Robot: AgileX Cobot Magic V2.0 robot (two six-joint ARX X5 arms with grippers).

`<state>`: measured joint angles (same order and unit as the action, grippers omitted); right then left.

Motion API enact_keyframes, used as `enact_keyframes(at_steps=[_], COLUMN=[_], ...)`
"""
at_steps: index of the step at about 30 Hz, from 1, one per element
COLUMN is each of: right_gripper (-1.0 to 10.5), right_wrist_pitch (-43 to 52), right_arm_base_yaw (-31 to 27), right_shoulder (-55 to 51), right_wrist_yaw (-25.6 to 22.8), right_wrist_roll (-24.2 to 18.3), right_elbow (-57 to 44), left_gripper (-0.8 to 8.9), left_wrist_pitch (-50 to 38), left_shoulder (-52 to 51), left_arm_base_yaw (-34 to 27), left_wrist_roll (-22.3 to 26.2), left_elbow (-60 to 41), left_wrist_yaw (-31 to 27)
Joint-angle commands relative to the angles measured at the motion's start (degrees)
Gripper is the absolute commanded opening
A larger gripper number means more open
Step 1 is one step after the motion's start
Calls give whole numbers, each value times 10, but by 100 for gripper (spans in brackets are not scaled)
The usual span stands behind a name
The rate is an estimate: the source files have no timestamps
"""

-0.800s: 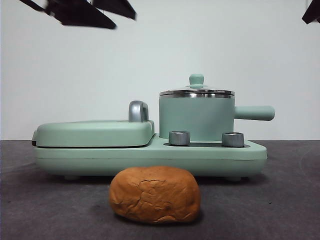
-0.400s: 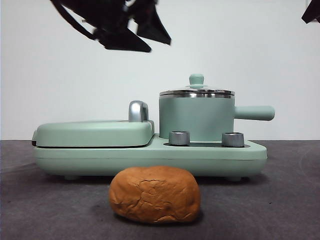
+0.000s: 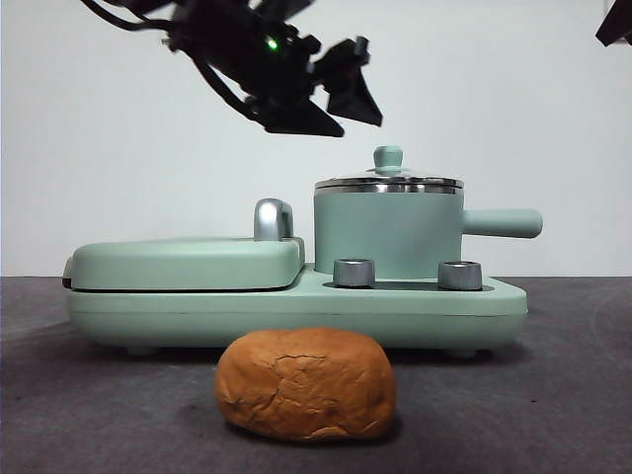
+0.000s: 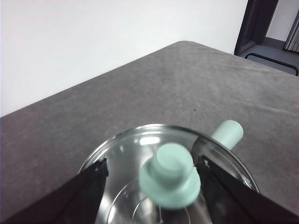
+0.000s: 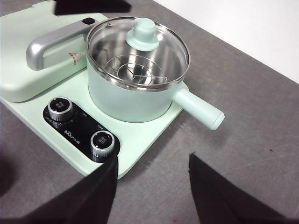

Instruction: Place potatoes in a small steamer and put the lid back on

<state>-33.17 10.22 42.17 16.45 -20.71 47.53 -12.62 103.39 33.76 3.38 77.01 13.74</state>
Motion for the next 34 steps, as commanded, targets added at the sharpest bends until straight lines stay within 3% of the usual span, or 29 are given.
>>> enact_keyframes(at_steps=[1,8,26,28,32,34], right_gripper=[241,241,241,241,241,241], right_wrist_pitch=[6,6,6,6,6,6], right_arm_base_yaw=[2,2,2,2,2,2], right_shoulder=[4,4,4,4,4,4], right_wrist_yaw=[0,0,0,0,0,0], right_wrist_roll=[8,8,8,8,8,8], right_elbow=[9,9,9,9,9,9], left_gripper=[308,308,300,232,7,5], left_wrist_pitch=[-7,-8,-2,-1,16,24], left_shoulder=[31,80,99,99,99,99], left_arm_base_yaw=[11,21,23,23,23,23], left_wrist_roll=[0,0,22,22,26,30], left_elbow=[36,80,81,81,81,81], left_wrist_yaw=[5,16,15,14,10,10])
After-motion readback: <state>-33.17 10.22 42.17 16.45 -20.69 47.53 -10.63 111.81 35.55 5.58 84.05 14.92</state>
